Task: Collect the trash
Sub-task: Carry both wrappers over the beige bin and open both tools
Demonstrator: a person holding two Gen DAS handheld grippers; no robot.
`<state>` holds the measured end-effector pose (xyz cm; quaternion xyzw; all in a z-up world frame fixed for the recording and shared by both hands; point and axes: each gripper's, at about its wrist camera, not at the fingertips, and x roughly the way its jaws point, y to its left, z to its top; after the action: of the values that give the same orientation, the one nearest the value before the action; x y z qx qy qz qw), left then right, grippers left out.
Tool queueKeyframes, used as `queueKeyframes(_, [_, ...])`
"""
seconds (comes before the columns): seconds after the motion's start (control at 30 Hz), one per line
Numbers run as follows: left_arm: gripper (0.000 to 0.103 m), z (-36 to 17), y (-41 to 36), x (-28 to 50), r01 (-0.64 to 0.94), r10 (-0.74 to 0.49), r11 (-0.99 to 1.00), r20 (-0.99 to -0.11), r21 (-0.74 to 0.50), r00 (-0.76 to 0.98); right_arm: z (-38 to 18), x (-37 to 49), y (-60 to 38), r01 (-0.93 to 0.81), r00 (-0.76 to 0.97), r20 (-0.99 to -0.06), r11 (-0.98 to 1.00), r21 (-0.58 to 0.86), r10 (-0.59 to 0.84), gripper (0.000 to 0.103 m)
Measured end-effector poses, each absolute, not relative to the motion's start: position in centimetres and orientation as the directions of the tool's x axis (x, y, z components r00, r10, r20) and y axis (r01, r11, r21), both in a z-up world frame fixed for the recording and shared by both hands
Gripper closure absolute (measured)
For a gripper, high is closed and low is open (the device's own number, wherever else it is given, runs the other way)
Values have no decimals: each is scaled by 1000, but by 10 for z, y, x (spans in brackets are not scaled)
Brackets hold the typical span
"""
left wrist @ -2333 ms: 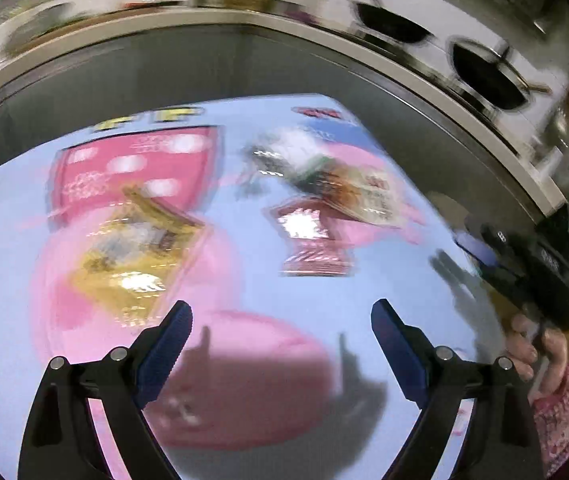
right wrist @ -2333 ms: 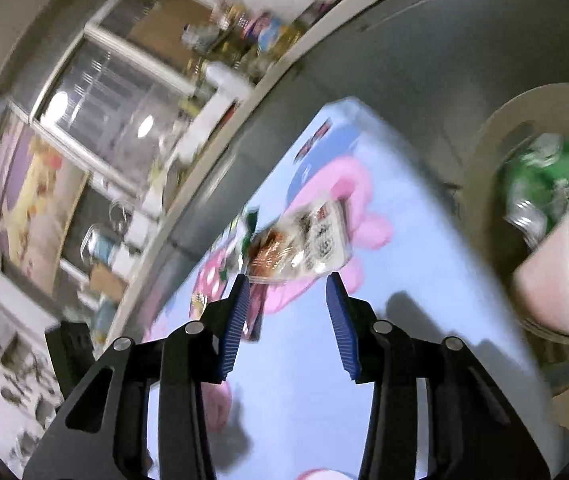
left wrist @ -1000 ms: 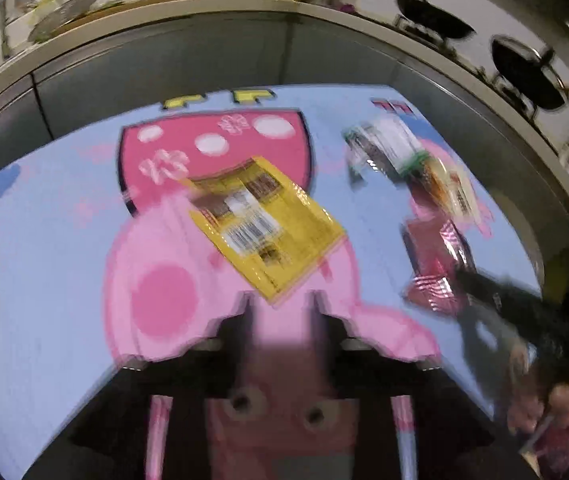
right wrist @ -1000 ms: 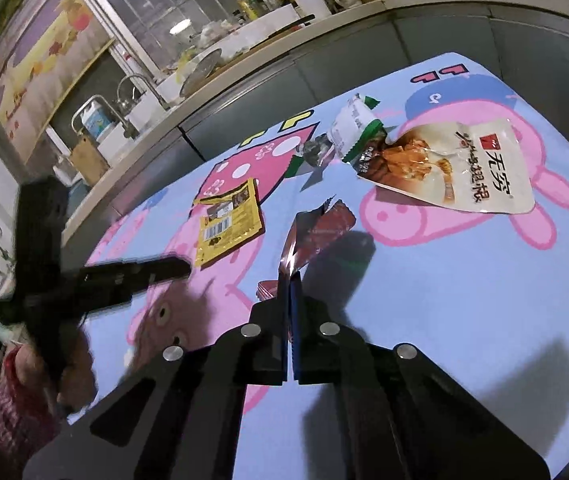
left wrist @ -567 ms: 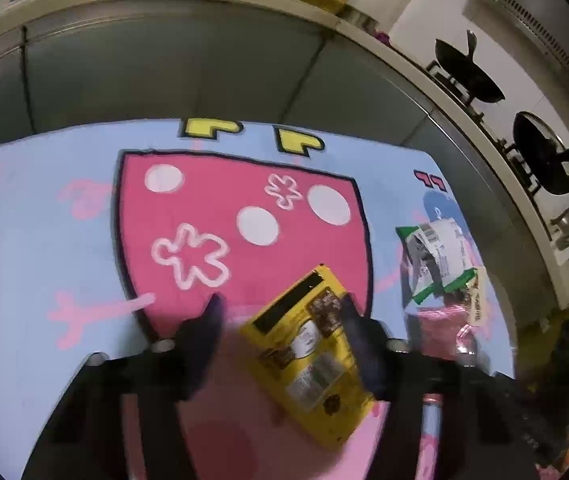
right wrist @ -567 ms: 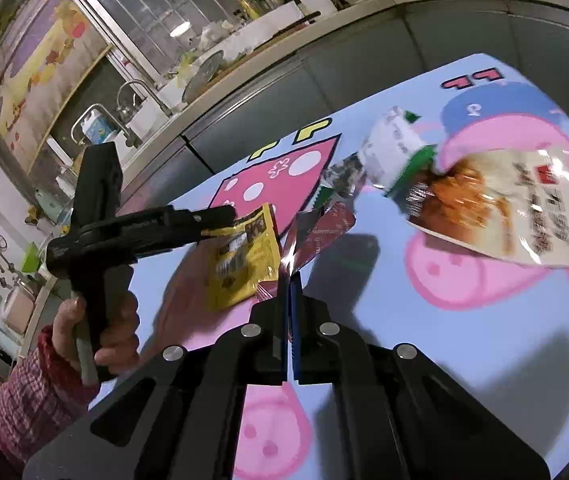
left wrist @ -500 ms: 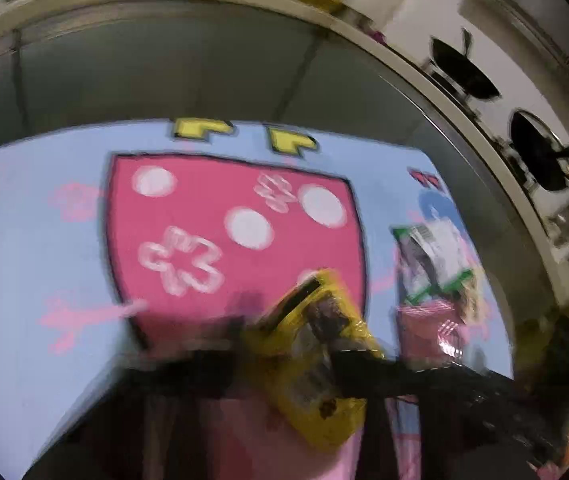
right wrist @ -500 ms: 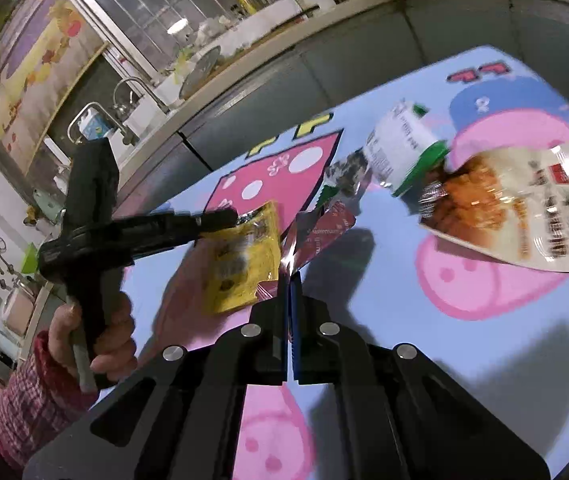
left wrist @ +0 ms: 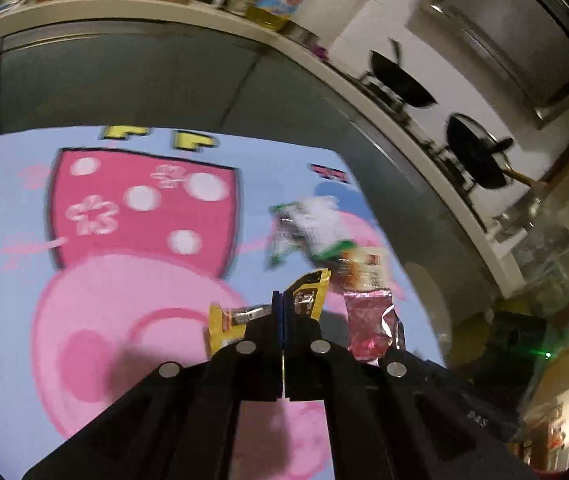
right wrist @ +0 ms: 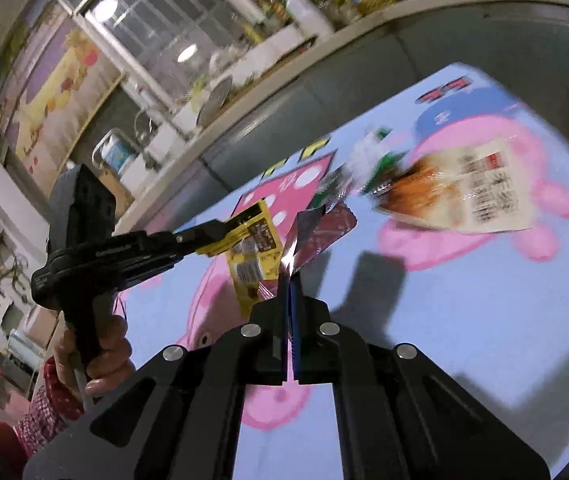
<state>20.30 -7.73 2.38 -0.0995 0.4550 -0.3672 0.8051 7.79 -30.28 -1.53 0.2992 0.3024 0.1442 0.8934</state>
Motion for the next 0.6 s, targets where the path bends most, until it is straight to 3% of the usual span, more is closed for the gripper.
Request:
queueKeyframes(0.27, [103,48,-207,183,646,-725,603,-659,-469,199,-6,18,-420,96,872,-432,783,614,232,102])
queueKeyframes(0.6, [103,40,-395,138,781,-703,478,-708,-401,66,-41,-34,-560,353,860,-510,715,603,5,102])
